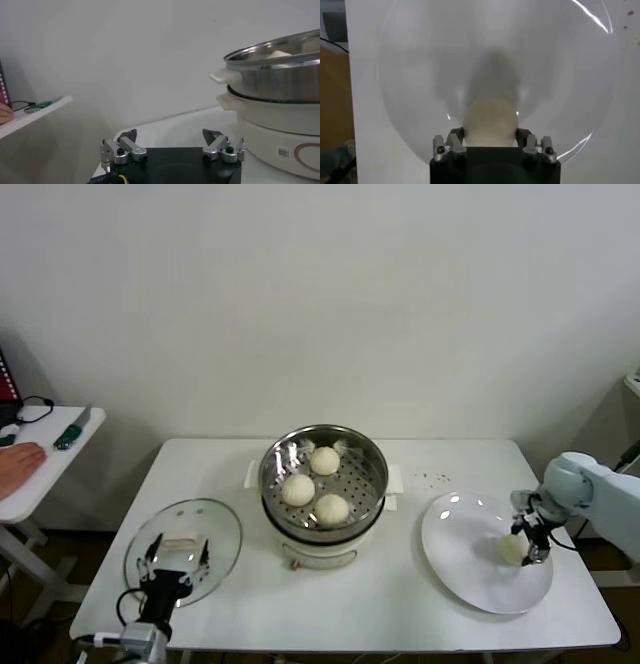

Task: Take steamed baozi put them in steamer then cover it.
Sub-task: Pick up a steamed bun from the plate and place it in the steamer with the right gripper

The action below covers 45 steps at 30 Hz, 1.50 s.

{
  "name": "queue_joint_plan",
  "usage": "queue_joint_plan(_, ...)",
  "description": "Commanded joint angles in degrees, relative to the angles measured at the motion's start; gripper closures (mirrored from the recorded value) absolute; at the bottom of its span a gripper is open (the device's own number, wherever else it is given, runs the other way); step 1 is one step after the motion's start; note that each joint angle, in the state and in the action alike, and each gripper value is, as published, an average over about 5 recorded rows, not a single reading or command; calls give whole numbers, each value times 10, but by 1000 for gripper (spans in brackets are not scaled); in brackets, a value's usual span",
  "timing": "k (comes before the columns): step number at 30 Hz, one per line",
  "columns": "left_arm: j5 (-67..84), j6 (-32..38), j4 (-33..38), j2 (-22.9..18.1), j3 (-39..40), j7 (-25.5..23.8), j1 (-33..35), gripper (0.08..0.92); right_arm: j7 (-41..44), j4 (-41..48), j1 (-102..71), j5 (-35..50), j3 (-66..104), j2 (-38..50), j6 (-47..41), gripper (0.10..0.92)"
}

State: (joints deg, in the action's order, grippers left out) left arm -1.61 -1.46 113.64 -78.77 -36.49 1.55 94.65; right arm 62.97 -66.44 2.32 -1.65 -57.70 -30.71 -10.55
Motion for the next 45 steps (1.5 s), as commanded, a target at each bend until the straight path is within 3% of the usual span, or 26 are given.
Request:
queue_joint_plan(1, 0, 1, 2, 0, 2, -1, 0, 177, -5, -6, 72, 65, -45, 1, -12, 357)
queue_joint_plan(7, 2, -1, 17, 1, 5, -2, 0, 177, -17, -2, 276, 190, -199, -45, -37, 356)
queue_joint_plan(12, 2, -3, 27, 3, 9, 2, 3, 177, -23, 11, 426, 298, -312, -140, -46, 355)
queue_joint_plan(25, 0, -4, 43, 0, 32, 13, 12, 177, -43, 36, 537, 515, -424, -354, -74, 347)
queue_joint_plan(35, 7, -3, 42, 4, 36, 24, 7, 177, -62, 38, 495, 540, -444, -455, -89, 338)
queue_joint_plan(45, 16, -1, 40, 11, 30, 23, 8, 177, -79, 36, 428, 512, -451, -476, -100, 335)
